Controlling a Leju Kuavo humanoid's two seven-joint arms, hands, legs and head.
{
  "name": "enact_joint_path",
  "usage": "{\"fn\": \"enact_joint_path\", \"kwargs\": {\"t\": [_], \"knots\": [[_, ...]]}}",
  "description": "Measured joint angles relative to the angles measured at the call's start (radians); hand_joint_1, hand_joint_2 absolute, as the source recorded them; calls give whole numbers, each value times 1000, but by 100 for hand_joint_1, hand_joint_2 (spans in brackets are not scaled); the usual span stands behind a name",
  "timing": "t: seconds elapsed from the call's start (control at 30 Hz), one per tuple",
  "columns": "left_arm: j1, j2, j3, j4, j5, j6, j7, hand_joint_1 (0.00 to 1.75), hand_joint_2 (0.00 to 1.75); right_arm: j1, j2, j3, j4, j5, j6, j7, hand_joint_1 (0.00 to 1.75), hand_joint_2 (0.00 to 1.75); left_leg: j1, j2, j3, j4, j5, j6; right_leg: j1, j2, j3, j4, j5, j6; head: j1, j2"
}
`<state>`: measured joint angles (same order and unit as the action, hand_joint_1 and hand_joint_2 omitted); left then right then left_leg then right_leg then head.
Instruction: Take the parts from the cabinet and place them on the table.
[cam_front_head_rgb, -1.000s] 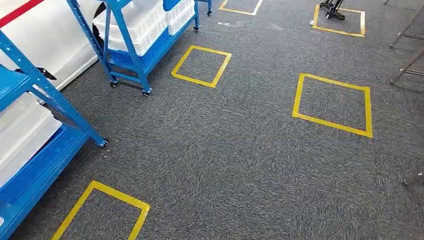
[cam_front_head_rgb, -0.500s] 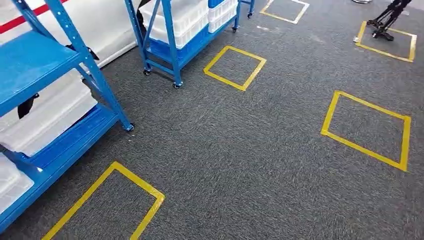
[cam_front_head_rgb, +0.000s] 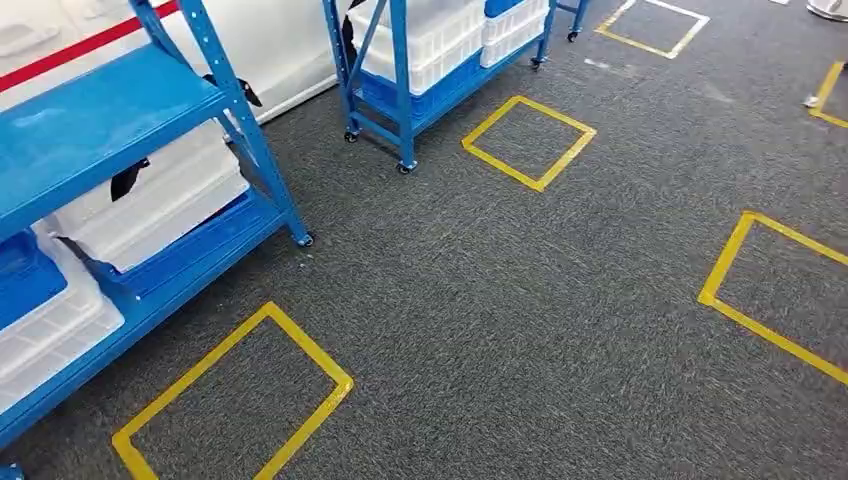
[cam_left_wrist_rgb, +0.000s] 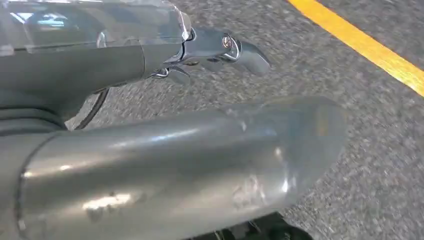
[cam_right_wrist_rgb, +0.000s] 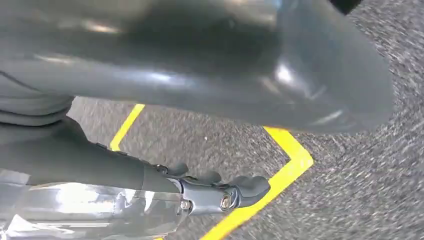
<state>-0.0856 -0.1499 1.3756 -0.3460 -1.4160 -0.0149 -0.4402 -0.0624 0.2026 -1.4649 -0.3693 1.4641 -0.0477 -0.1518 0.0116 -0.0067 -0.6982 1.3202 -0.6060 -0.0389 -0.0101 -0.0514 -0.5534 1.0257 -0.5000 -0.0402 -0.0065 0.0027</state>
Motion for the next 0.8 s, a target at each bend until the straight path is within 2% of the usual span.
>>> {"fn": "enact_joint_path", "kwargs": {"t": [0.07,0.1,0.13,0.17,0.2,0.27,0.3,0.33,0.37,0.4,0.43,0.47,0.5,0.53,0.57,0.6,0.63,0.67,0.7,0.73,0.77,0.8], "knots": [[3,0,-1,0,1,0,0,0,0,-2,0,0,0,0,0,3,0,0,0,8,59,-118,73,4,1,-22,6,0,-4,2,0,0],[3,0,-2,0,2,1,0,0,0,-2,0,1,0,0,-1,4,0,0,-2,28,113,-219,121,9,1,-34,12,0,-7,5,0,0],[2,0,-3,0,2,1,0,0,0,-2,0,1,0,0,-1,4,0,0,-6,79,151,-293,138,18,3,-43,17,0,-10,8,0,0],[-1,0,-3,0,2,1,0,0,0,-2,0,1,0,0,-1,4,0,0,-16,102,153,-305,130,26,11,-54,19,3,-15,15,0,0],[-2,0,-3,0,2,1,1,0,0,-2,1,1,1,0,-1,4,0,0,-17,83,148,-305,133,30,8,-61,19,2,-14,21,2,0],[2,0,-4,0,3,1,2,0,0,-9,1,2,1,0,-1,8,0,0,-20,61,145,-309,136,38,6,-83,28,-4,-14,29,2,0],[1,0,-4,0,4,1,3,0,0,-10,1,2,1,0,-1,11,0,0,-8,46,161,-324,146,49,7,-78,32,-3,-20,40,2,0],[2,-3,-4,0,5,1,3,0,0,-8,1,2,1,0,-1,13,0,0,-7,38,161,-329,151,52,2,-22,28,14,-34,45,5,0],[0,-3,-4,0,5,1,5,0,0,-7,1,2,1,0,-1,13,0,0,-5,28,159,-329,155,61,1,22,2,66,-71,45,5,0],[-2,-3,-5,0,6,1,5,0,0,-6,1,2,1,0,-1,15,0,0,-5,15,155,-329,156,63,-2,42,-40,150,-116,47,9,0],[-3,-3,-5,0,6,1,5,0,0,-4,1,2,1,0,-1,16,0,0,-6,3,153,-328,157,64,-3,47,-82,232,-148,50,8,0],[-2,-3,-5,0,6,1,6,0,0,-3,1,2,1,0,-1,16,0,0,-6,-12,152,-327,157,63,-3,48,-113,287,-159,51,8,0],[0,-3,-5,0,6,1,6,0,0,-3,1,2,1,0,-1,18,0,0,-6,-26,153,-326,157,63,-4,48,-124,299,-147,52,8,0],[1,-3,-5,0,6,1,6,0,0,-3,1,2,1,0,0,19,0,0,-5,-39,153,-325,157,63,-5,49,-118,274,-117,53,8,0],[2,-3,-5,0,6,1,6,0,0,-3,1,2,1,0,0,19,0,0,-4,-56,154,-322,155,60,-7,53,-89,204,-65,52,8,0],[2,-5,-5,0,6,1,6,0,0,-3,1,2,1,0,0,19,0,0,-3,-71,155,-316,152,57,-11,67,-46,106,-11,51,9,0],[1,-6,-5,0,6,1,6,0,0,-1,0,2,1,0,-1,19,0,0,-1,-83,153,-311,149,51,-15,100,-14,34,18,51,10,0],[0,-6,-5,0,6,1,6,0,0,-1,0,2,1,0,0,20,0,0,-7,-91,146,-302,144,42,-11,130,-10,19,3,51,10,0],[0,-6,-5,0,6,1,7,0,0,-3,0,3,1,0,0,19,0,0,-5,-101,143,-301,145,36,-12,114,-11,18,7,43,9,0],[1,-6,-5,0,8,2,7,0,0,-6,0,3,1,0,-1,20,0,0,-4,-107,138,-304,146,29,-8,108,-11,19,8,39,8,0],[3,-6,-5,0,9,2,7,0,0,-8,0,3,1,0,-1,21,0,0,0,-116,138,-309,149,21,-4,98,-9,19,7,31,10,0],[6,-6,-5,0,9,2,7,0,0,-8,1,4,1,0,0,21,0,0,0,-124,137,-308,148,15,-10,85,-7,10,12,22,9,0]]}}
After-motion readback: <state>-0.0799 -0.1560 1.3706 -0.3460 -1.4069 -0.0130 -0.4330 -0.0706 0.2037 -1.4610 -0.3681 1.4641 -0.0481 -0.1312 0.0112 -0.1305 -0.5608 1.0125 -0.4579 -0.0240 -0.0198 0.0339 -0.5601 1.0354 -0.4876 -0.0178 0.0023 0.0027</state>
